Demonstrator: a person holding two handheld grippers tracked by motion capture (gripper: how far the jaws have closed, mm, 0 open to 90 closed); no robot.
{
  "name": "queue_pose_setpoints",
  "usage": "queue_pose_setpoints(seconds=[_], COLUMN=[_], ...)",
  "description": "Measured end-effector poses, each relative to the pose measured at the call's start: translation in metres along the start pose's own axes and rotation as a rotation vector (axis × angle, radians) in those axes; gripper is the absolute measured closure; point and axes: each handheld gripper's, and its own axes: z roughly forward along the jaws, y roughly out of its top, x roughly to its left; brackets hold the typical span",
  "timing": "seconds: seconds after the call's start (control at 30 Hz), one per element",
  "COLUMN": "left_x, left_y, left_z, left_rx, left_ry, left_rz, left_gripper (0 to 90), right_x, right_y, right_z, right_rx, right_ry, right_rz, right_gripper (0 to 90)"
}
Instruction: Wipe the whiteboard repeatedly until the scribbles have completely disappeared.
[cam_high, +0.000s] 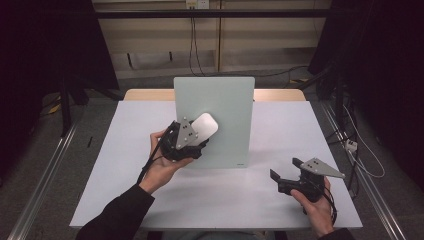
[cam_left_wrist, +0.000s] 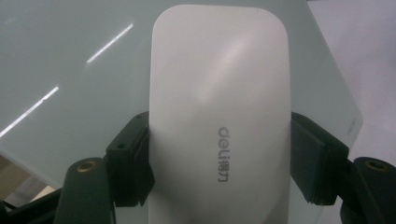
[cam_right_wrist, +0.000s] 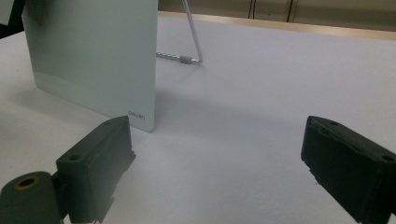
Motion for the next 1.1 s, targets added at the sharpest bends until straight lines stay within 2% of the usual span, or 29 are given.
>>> queue_pose_setpoints(seconds=[0.07,0.2,0.3,0.37,0.43,0.7,0.8,0.9,1.0,1.1], left_x=[-0.004,0.0,0.005,0.01,0.015,0.043,0.049,0.052,0.045,0.038], left_y=[-0.004,-0.004,0.001,0.006,0.012,0.035,0.039,0.038,0.034,0.024], left_z=[0.001,0.0,-0.002,-0.004,-0.006,-0.017,-0.02,-0.021,-0.02,-0.018], left_rx=[0.014,0.01,0.004,-0.007,-0.013,-0.064,-0.066,-0.074,-0.057,-0.047], left_ry=[-0.009,-0.025,-0.008,0.002,0.02,0.082,0.097,0.104,0.115,0.099], left_rz=[0.012,-0.013,-0.013,-0.03,-0.025,-0.054,-0.048,-0.043,0.0,0.013], left_gripper=[31.2,31.2,31.2,31.2,31.2,31.2,31.2,31.2,31.2,31.2], right_x=[0.0,0.0,0.0,0.0,0.0,-0.001,-0.001,0.0,0.0,0.0], right_y=[0.0,0.0,0.0,0.0,0.0,0.0,0.0,0.0,0.0,0.0], right_z=[0.0,0.0,0.0,0.0,0.0,0.0,-0.001,-0.001,-0.001,-0.001], right_rx=[0.0,-0.001,-0.001,-0.001,-0.002,-0.001,-0.003,0.0,-0.001,-0.001], right_ry=[0.0,0.0,0.0,-0.001,-0.001,0.0,0.001,0.004,0.004,0.001], right_rz=[0.0,0.0,0.0,0.002,0.002,0.002,-0.001,0.004,0.003,0.005], right_gripper=[8.7,8.7,8.7,8.7,8.7,8.7,8.6,8.6,8.6,8.6])
